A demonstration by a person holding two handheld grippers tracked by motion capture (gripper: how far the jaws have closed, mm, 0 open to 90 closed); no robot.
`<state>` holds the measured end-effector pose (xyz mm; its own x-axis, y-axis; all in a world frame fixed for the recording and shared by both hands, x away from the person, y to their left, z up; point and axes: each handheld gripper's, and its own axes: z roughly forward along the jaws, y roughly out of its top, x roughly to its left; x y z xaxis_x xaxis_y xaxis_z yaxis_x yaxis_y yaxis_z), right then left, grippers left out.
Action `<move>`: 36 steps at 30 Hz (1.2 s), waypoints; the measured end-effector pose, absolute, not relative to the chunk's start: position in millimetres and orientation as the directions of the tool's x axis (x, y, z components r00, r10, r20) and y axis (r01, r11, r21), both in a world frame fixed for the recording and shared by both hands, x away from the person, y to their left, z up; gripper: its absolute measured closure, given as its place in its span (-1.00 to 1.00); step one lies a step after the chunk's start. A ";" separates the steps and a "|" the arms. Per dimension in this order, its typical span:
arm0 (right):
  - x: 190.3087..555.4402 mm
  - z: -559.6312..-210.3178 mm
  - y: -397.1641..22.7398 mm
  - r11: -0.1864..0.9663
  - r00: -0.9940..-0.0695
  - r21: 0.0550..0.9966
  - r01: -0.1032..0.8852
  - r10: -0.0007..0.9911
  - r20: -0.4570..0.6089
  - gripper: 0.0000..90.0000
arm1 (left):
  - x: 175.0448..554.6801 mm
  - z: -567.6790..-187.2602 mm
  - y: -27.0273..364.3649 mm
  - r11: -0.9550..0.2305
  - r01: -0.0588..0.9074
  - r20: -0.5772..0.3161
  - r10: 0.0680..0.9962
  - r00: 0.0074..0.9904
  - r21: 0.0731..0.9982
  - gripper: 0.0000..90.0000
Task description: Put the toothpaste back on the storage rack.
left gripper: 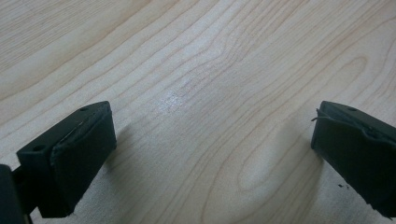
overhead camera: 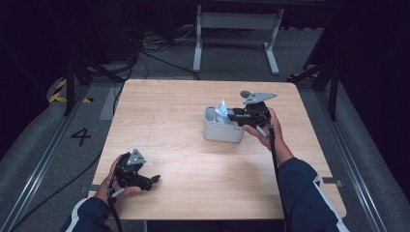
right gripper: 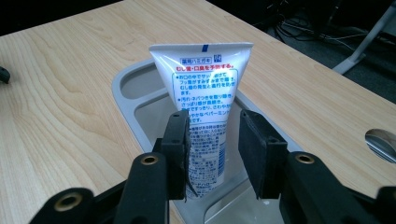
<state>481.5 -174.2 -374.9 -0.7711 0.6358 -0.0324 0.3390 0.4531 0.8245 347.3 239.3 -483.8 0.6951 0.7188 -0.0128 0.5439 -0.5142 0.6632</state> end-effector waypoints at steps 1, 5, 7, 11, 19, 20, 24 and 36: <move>481.5 -374.8 -174.3 0.457 -0.771 0.823 0.337 0.636 -0.038 0.40 | 347.4 -483.8 239.3 -0.515 0.543 -0.013 0.718 0.696 0.663 -0.99; 479.4 -372.3 -175.6 0.467 -0.769 0.820 0.330 0.637 -0.053 0.37 | 347.3 -483.8 239.2 -0.514 0.544 -0.013 0.719 0.695 0.663 -0.99; 477.7 -371.1 -177.0 0.472 -0.769 0.819 0.327 0.636 -0.060 0.34 | 347.3 -483.6 239.3 -0.516 0.545 -0.011 0.719 0.695 0.661 -0.99; 473.9 -369.0 -180.5 0.485 -0.766 0.813 0.323 0.638 -0.077 0.29 | 347.3 -483.6 239.3 -0.516 0.545 -0.011 0.719 0.695 0.661 -0.99; 461.8 -366.7 -196.7 0.520 -0.755 0.794 0.315 0.644 -0.122 0.08 | 347.3 -483.8 239.2 -0.514 0.544 -0.013 0.719 0.695 0.663 -0.99; 459.6 -366.2 -199.9 0.521 -0.751 0.792 0.319 0.648 -0.124 0.05 | 347.3 -483.8 239.3 -0.514 0.544 -0.013 0.719 0.695 0.663 -0.99; 450.8 -365.1 -211.1 0.542 -0.746 0.783 0.307 0.647 -0.155 -0.07 | 347.3 -483.7 239.3 -0.514 0.544 -0.013 0.719 0.695 0.663 -0.99; 422.3 -373.5 -243.7 0.585 -0.735 0.755 0.298 0.645 -0.209 -0.22 | 347.3 -483.8 239.2 -0.514 0.544 -0.012 0.719 0.695 0.663 -0.99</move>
